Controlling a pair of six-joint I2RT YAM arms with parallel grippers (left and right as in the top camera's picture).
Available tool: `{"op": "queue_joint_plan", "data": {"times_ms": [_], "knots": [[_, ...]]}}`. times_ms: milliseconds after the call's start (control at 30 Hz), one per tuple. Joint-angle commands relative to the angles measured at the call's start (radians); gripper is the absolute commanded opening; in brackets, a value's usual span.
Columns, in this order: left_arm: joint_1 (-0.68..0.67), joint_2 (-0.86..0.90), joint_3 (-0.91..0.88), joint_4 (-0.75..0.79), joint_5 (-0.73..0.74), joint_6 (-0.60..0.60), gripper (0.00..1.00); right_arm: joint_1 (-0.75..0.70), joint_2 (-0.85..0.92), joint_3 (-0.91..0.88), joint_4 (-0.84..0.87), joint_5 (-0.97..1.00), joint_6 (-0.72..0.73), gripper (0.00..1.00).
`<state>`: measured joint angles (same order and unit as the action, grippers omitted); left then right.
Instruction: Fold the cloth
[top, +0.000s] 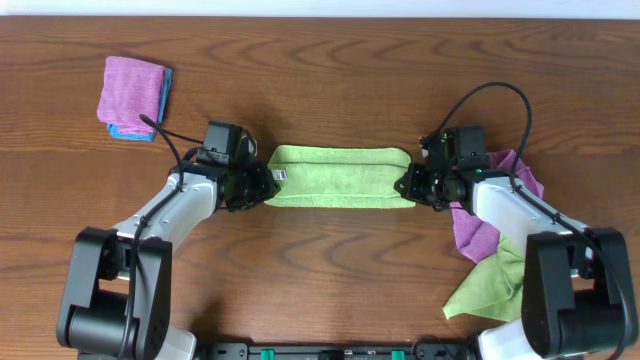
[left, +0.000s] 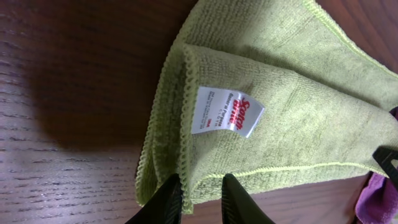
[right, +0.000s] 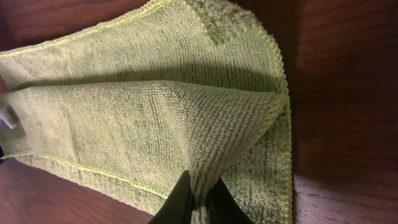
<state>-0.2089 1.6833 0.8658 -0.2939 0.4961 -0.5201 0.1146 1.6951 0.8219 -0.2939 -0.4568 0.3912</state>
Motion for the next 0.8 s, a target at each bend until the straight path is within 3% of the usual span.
{"op": "queue_joint_plan", "data": {"times_ms": [0, 167, 467, 767], "knots": [[-0.001, 0.013, 0.022, -0.002, -0.014, 0.000, 0.20, 0.000, 0.005, 0.015, 0.003, -0.016, -0.003, 0.07], [-0.001, 0.015, 0.022, 0.000, -0.014, 0.000, 0.06, 0.000, 0.005, 0.015, 0.004, -0.016, -0.003, 0.04], [0.006, 0.015, 0.022, 0.041, -0.013, -0.002, 0.06, 0.000, 0.005, 0.024, 0.029, -0.049, -0.002, 0.01], [0.034, 0.015, 0.022, 0.234, 0.004, -0.079, 0.06, -0.009, 0.005, 0.097, 0.051, -0.022, 0.024, 0.02]]}}
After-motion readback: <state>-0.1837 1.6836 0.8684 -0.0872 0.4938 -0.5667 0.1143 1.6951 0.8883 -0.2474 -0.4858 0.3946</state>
